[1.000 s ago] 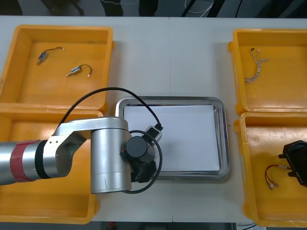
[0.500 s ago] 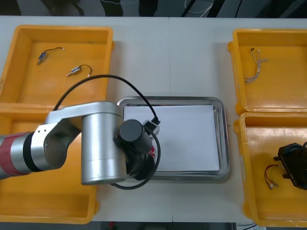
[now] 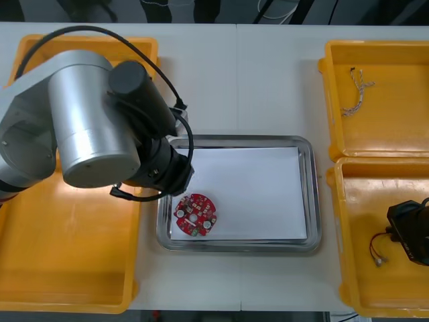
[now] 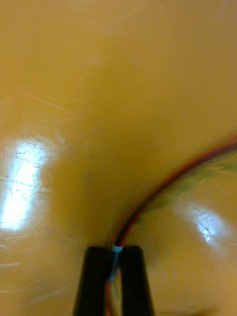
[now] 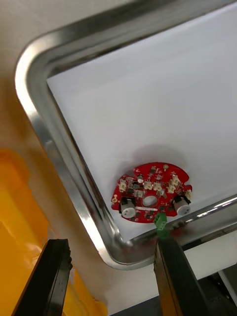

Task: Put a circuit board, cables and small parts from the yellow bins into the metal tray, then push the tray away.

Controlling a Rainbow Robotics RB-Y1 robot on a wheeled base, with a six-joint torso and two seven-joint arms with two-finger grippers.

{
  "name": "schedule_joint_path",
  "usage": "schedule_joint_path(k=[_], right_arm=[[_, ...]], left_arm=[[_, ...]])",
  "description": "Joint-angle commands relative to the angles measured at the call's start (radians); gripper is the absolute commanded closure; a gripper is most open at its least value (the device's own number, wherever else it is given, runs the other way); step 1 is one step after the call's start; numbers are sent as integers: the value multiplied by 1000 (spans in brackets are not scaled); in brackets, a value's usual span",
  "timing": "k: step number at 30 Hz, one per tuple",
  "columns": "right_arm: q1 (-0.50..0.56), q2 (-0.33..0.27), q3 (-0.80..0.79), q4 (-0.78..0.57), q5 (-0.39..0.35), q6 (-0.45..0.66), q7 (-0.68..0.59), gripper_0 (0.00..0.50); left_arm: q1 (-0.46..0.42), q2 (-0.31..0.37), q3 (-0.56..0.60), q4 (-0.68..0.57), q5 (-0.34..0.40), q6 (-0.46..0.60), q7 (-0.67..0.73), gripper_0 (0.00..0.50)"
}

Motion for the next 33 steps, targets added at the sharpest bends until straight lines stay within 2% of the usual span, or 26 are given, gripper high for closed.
schedule_joint_path(k=[1,8,14,17,23,28,31,33], right_arm=[[12,11,37,22,7,-8,-38,500],[12,-4,-18,-53,3,13,-24,500],[12,-65,-58,-142,-16,79,-15,500],[9,-110,-75,-170,-51,124,-14,500],[6,-216,-150,-199,-201,222,2,500],[1,-338,-193,-242,-365,308,20,500],[-1,-395,-196,-253,-439,326,28,500],[-1,-450,-196,-265,-519,332,37,500]], left_arm=[[-35,43,79,29,21,10,-54,0],[-35,50,182,153,45,11,-186,0],[-38,58,265,245,55,11,-303,0],[-47,69,286,291,55,10,-364,0],[-66,95,305,370,61,8,-487,0],[-98,113,314,454,73,-18,-619,0],[-116,115,314,500,75,-33,-678,0],[-136,116,314,558,75,-61,-738,0]])
